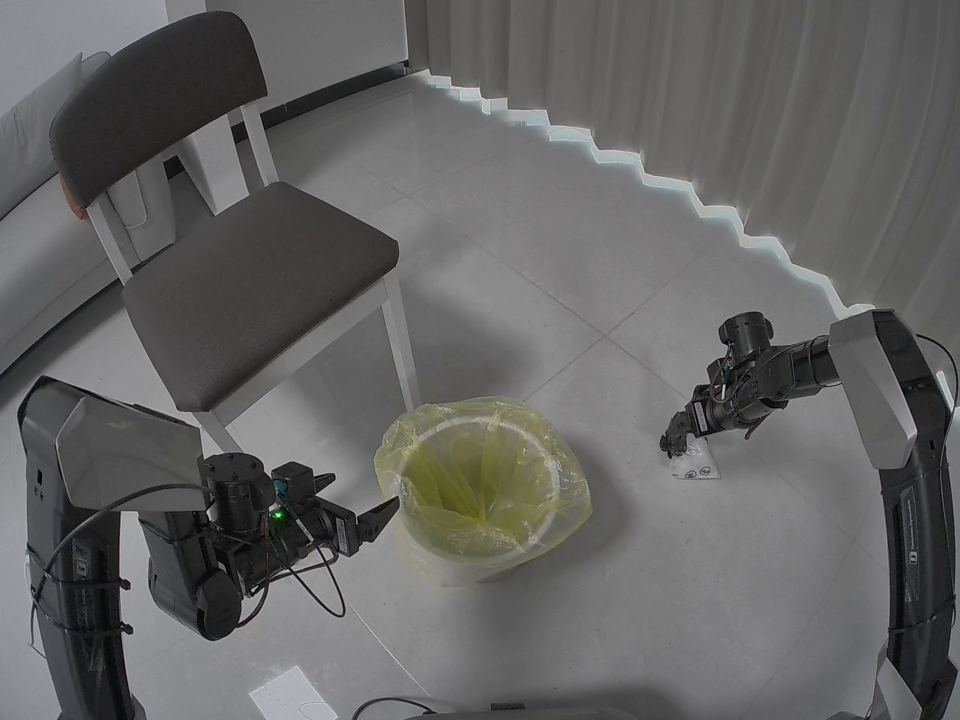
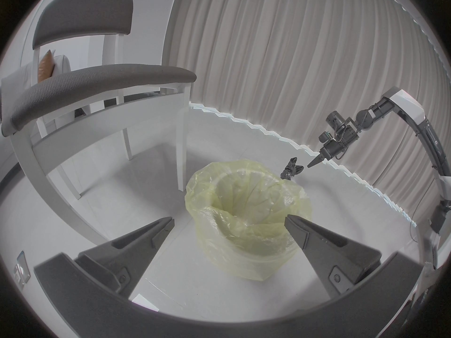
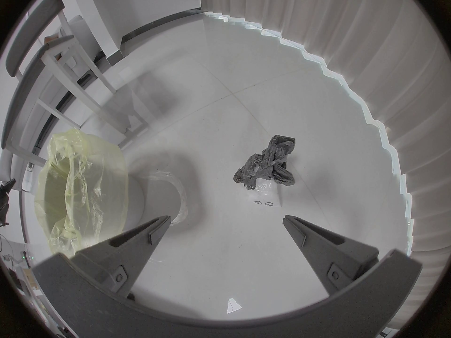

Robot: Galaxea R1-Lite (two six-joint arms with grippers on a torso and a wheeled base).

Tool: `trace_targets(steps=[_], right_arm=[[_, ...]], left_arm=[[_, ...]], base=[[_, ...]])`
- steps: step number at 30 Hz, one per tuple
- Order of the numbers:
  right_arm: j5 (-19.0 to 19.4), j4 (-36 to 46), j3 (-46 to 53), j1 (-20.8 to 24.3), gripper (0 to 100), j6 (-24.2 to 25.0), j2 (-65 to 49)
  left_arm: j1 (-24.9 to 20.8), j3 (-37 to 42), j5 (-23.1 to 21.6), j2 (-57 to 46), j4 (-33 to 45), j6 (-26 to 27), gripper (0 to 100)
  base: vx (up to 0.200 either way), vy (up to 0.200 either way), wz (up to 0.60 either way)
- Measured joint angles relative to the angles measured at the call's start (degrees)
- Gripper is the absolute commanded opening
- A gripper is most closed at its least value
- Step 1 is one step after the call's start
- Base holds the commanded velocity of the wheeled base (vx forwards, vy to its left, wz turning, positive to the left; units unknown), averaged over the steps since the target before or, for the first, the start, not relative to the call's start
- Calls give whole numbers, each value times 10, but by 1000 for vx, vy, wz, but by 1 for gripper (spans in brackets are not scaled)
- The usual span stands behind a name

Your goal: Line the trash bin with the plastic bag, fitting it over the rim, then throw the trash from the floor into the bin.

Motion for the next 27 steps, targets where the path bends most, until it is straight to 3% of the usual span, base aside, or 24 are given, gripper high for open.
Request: trace_targets(steps=[8, 14, 23, 27], right_arm=[[0, 1, 30, 10, 100, 13, -39], [-1, 2, 61, 11, 100, 17, -62], [-1, -2, 75, -9, 100, 15, -69], [-1, -5, 68, -21, 100, 8, -59]], left_arm=[[3, 32, -4, -28, 0, 25, 100], [8, 67, -56, -43, 0, 35, 100], [26, 69, -62, -55, 0, 30, 100], [28, 80, -65, -61, 0, 30, 100]], base=[[0, 0, 0], [0, 0, 0], [200, 0, 0], [0, 0, 0]])
